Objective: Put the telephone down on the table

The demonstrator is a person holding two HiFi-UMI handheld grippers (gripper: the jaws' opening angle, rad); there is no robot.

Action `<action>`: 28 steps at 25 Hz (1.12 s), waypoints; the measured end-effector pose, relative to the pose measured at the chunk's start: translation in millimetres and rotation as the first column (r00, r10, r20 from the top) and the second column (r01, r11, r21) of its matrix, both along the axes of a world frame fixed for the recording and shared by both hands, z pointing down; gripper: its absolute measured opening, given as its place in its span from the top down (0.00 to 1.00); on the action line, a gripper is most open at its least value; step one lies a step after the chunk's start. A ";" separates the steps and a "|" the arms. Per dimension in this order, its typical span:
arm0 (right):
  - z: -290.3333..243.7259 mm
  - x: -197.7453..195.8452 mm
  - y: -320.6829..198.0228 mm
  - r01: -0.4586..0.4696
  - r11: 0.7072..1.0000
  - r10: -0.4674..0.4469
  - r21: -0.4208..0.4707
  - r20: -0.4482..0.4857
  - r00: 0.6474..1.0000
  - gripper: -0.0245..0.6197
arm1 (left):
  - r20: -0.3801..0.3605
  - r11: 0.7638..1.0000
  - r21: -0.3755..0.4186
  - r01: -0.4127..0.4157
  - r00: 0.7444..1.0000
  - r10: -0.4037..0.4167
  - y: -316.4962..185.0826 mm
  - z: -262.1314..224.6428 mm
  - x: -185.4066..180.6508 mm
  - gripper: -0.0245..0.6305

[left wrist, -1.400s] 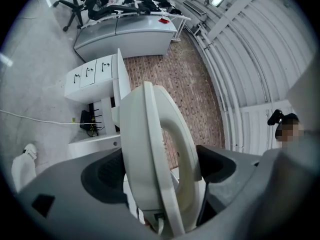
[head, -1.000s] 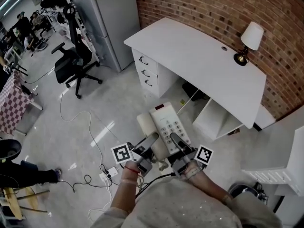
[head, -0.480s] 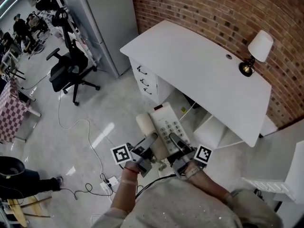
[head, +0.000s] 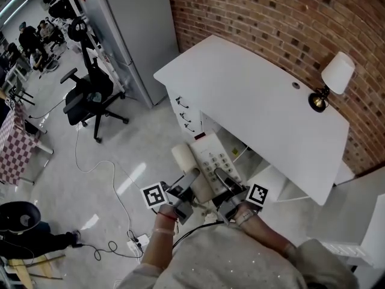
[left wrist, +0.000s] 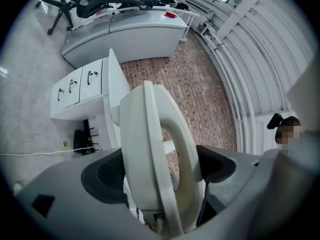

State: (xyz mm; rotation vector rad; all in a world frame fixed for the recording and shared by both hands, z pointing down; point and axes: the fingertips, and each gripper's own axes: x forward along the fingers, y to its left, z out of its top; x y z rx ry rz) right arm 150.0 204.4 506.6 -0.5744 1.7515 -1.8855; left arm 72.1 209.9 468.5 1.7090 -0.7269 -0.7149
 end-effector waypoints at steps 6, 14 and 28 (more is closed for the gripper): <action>3.8 -3.1 -15.6 0.009 1.000 -0.009 -0.002 -0.007 1.000 0.70 | 0.000 1.000 -0.003 -0.001 1.000 0.001 -15.1 5.0 -3.7 0.30; 8.3 -4.7 -34.1 -0.004 1.000 0.004 -0.016 -0.008 1.000 0.70 | -0.008 1.000 -0.020 -0.023 1.000 0.023 -35.2 8.9 -3.7 0.30; 18.4 -28.1 -121.1 -0.149 0.989 0.150 -0.021 0.010 0.989 0.70 | 0.004 0.986 -0.023 -0.168 0.986 0.168 -133.9 19.8 -26.1 0.30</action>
